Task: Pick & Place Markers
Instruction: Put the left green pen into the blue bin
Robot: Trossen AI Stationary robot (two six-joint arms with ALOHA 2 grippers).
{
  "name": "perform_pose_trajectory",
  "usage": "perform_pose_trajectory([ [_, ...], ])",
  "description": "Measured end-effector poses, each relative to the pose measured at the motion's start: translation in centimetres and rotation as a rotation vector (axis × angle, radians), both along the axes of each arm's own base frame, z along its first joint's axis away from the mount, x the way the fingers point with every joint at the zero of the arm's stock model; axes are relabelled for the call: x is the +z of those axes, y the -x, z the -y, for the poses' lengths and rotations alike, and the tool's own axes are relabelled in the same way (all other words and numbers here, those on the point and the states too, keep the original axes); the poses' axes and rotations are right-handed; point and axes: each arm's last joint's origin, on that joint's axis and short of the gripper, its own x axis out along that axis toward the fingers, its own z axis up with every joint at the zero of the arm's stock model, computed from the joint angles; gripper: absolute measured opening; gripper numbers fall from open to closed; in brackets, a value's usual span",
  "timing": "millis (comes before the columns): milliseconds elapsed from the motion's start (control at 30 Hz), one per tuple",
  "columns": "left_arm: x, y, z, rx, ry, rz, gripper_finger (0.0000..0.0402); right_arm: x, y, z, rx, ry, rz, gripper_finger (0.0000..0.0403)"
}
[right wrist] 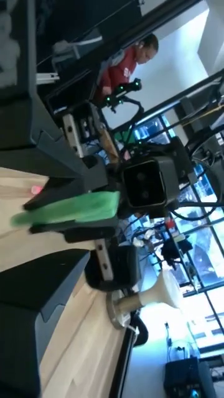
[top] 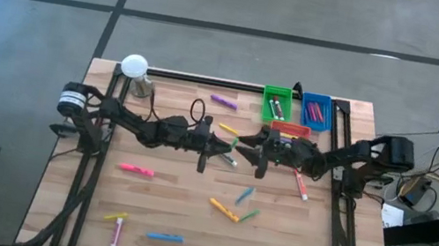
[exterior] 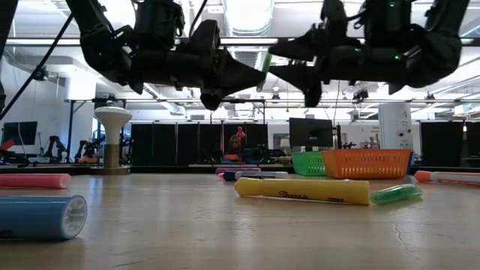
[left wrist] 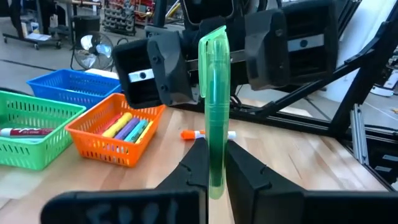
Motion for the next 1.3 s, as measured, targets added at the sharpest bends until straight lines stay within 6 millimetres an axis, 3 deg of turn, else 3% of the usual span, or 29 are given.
perform_pose_trajectory([
  [233,0.0,0.0,0.0,0.000,-0.008,0.000,0.0027,0.2,-1.9,0.1,0.002,0.006,0.008,0.0164],
  [567,0.0,0.0,-0.1,0.029,0.009,0.001,0.0031,0.9,-1.6,0.0,-0.044,0.032,0.029,0.0041],
  [800,0.1,0.1,-0.3,0.045,0.024,0.004,0.0077,2.0,-0.9,0.3,-0.064,0.067,0.009,0.0038],
  [1033,-0.1,0.3,-0.9,0.040,-0.008,0.001,0.0088,4.4,2.3,3.3,-0.207,0.145,-0.233,0.0040],
  [1167,-0.7,0.8,-1.1,0.045,-0.012,-0.015,0.0084,6.2,5.7,6.3,-0.473,0.188,-0.538,0.0041],
  [1300,-0.9,1.1,-1.3,0.050,-0.031,-0.007,0.0079,6.8,9.2,9.4,-0.793,0.155,-0.881,0.0042],
])
